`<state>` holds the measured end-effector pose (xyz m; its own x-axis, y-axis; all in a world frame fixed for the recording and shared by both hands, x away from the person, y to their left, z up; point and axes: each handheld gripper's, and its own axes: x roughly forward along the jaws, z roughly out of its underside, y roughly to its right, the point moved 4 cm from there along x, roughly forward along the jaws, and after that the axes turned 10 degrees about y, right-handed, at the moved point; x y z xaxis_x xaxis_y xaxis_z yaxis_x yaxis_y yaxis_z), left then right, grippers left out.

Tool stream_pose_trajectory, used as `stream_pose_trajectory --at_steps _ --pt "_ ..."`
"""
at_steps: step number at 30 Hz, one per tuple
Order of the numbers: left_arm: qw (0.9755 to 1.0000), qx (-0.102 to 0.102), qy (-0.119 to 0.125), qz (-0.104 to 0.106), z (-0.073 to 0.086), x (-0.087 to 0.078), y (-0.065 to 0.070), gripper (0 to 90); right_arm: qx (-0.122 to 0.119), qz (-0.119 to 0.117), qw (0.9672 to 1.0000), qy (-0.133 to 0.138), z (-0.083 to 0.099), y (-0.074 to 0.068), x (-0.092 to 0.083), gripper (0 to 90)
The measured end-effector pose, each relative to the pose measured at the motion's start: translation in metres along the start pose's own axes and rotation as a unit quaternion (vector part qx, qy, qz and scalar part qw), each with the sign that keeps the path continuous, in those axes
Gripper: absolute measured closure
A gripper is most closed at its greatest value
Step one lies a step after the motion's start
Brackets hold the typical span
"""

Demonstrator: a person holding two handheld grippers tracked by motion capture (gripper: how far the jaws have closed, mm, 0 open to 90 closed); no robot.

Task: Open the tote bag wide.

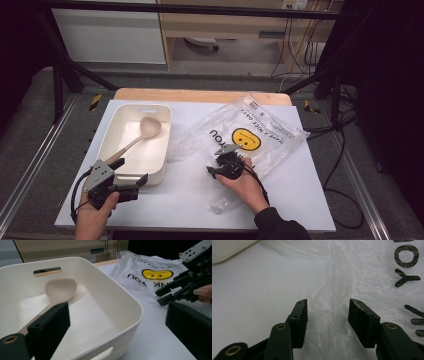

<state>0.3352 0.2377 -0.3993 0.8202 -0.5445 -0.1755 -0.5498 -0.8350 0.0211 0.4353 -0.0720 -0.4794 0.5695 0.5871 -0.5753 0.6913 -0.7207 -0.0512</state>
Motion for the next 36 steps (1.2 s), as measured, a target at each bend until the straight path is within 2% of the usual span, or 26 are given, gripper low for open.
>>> stream_pose_trajectory --at_steps 1,4,5,10,17,27,36 --pt "1.0 0.0 0.0 0.0 0.0 0.0 0.0 5.6 -0.004 0.002 1.0 0.001 0.0 0.001 0.0 60.4" --pt "1.0 0.002 -0.001 0.001 0.0 0.0 0.001 5.6 0.004 0.007 1.0 0.002 0.0 0.006 -0.001 73.4" --pt "1.0 0.002 -0.001 0.001 0.0 0.0 0.001 5.6 0.018 0.004 0.9998 0.003 0.001 0.009 -0.002 80.5" --pt "1.0 0.002 -0.002 0.001 0.0 0.0 0.0 5.6 0.034 -0.004 0.9994 0.002 0.001 0.012 -0.003 90.0" --pt "1.0 0.001 -0.001 0.001 0.0 0.0 0.0 5.6 0.03 -0.004 0.9994 0.015 0.0 0.013 -0.006 90.0" --pt "1.0 0.0 -0.002 0.002 0.0 0.001 0.001 5.8 0.033 -0.004 0.998 0.053 -0.015 0.015 -0.027 90.0" --pt "0.9999 -0.002 0.0 0.016 -0.006 0.005 0.015 7.1 0.046 -0.016 0.9959 0.076 -0.027 0.016 -0.042 90.0"
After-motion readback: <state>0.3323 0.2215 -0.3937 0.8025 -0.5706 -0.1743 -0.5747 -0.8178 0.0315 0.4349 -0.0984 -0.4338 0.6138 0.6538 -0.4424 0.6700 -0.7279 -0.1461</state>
